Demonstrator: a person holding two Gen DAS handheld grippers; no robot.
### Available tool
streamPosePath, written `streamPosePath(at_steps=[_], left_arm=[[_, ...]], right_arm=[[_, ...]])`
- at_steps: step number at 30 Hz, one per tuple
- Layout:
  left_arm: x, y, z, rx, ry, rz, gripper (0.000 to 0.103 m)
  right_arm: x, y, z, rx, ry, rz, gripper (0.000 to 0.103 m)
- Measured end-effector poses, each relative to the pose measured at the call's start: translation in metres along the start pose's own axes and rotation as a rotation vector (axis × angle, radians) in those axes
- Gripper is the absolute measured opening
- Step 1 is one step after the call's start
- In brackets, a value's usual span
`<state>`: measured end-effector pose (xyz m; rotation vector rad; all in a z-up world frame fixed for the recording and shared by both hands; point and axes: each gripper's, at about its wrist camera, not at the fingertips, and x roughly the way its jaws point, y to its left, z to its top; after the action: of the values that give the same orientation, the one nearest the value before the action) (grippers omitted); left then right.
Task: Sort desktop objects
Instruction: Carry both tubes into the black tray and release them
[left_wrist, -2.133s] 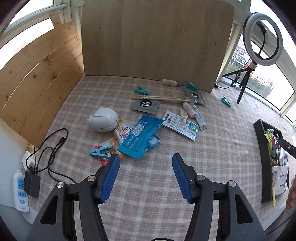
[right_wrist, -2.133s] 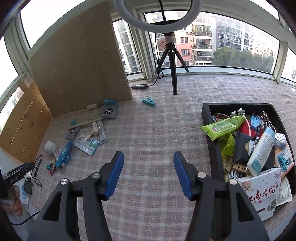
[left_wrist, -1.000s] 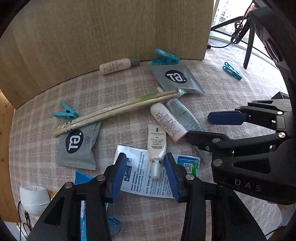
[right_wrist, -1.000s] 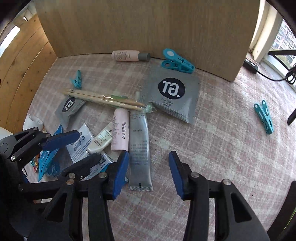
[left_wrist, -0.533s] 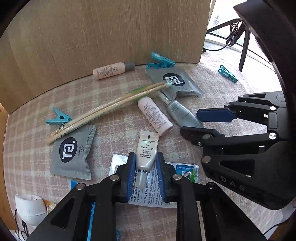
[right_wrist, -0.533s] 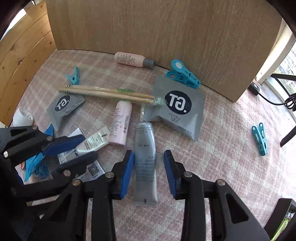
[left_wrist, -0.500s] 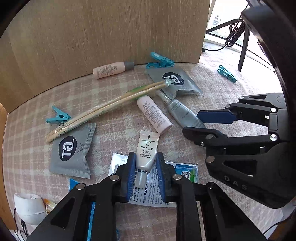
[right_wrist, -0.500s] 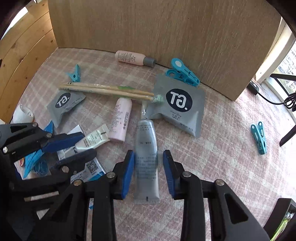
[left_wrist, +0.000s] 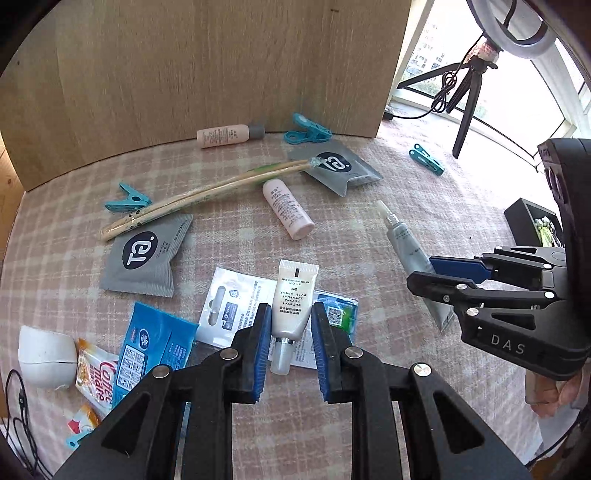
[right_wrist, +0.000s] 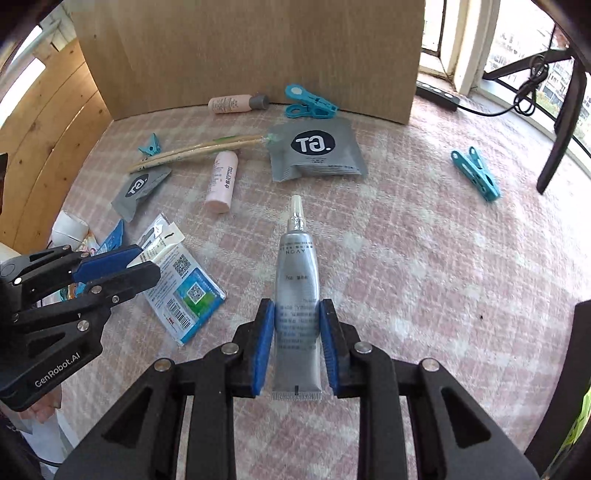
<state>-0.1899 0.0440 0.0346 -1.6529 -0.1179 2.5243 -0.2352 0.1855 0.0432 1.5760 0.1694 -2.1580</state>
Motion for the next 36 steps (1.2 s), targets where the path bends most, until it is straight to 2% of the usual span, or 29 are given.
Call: streamPosePath(at_steps=[5,12,16,24,31,36], left_arm=[[-0.015,-0.025,0.008,0.037,-0.033,-0.006,0.02],[-0.027,-0.092,0.02,0.131,-0.058,-0.078,0.02],[-0.029,-0.144,0.028,0.193,-0.055,-0.14,0.02],[-0.037,-0.269,0.032,0.392,-0.063,-0.251,0.02],[-0.045,-0.368,0.022,0.542,-0.047,-0.345,0.02],[-0.049,-0.422,0.012,0.621,-0.031,-0.385,0.02]], right_arm=[[-0.041,-0.024,-0.011,0.039,-0.053,-0.026,0.024],[-0.11,-0.087,-0.042,0.157,-0.122,-0.087,0.024],[-0.144,-0.132,-0.073,0.256,-0.153,-0.128,0.024],[-0.213,-0.221,-0.152,0.449,-0.177,-0.263,0.024],[-0.246,-0.278,-0.226,0.606,-0.165,-0.358,0.024],[-0.261,-0.301,-0.259,0.681,-0.165,-0.4,0.024]])
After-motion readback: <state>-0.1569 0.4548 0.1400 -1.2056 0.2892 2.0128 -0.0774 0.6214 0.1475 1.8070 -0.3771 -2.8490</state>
